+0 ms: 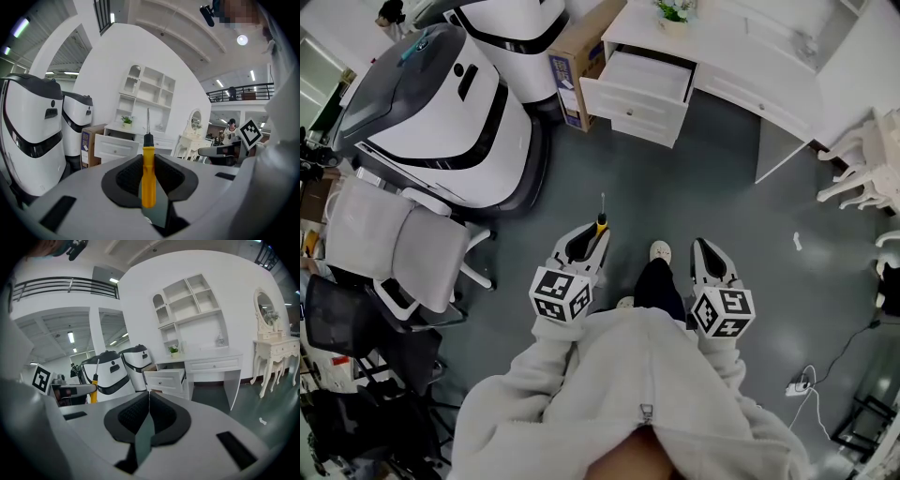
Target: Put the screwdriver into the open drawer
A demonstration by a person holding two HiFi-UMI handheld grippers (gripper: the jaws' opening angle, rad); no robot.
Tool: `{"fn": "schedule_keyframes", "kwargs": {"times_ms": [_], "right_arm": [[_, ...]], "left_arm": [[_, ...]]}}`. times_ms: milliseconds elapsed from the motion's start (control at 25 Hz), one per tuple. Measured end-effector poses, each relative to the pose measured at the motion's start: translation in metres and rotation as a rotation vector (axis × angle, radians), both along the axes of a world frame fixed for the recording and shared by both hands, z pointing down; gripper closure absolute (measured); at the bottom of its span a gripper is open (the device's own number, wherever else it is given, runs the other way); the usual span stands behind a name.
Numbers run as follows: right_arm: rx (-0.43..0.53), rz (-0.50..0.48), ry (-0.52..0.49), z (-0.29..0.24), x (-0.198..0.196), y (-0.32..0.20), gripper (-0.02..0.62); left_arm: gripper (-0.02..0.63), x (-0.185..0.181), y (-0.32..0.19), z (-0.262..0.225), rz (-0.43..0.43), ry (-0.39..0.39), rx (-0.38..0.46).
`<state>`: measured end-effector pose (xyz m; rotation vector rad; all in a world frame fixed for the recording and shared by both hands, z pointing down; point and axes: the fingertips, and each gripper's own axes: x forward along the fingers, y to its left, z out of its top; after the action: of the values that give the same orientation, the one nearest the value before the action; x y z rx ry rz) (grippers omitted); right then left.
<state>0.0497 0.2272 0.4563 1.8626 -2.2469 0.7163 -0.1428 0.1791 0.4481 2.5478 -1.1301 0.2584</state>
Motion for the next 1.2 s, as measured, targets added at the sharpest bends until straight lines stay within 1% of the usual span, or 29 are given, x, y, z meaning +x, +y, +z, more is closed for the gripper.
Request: {"fn": "schedule_keyframes", "kwargs": {"times_ms": [240,600,800,880,1000,1200], "right_arm": [[0.006,-0.013,0.010,-0.005,0.023,-0.040,0.563],[0.007,-0.062,0.022,-0.007,0.048,-0.111,0.563],[0.025,-0.092,0.030,-0.012,0.063,-0.152,0.563],[0.033,-0.102,0.022,-0.014,0.065,-0.167,0.563],[0.038,-0.116,-0.017,-0.015,0.068,-0.185,0.563],[0.029,-0.130,-0.016,-0.012,0.083,-0.210,0.563]], "left_arm": [[0.518,0.023,-0.033,-0.003,-0.003,0.003,0.003],[0.518,0.048,-0.095,-0.004,-0.041,0.015,0.005],[0.518,0.073,-0.127,-0.015,-0.041,0.032,0.030],[0.518,0.080,-0.139,-0.017,-0.042,0.033,0.039],[0.518,0.086,-0.154,-0.016,-0.048,0.030,0.043],[0.518,0.095,-0.175,-0.015,-0.078,0.026,0.041]]}}
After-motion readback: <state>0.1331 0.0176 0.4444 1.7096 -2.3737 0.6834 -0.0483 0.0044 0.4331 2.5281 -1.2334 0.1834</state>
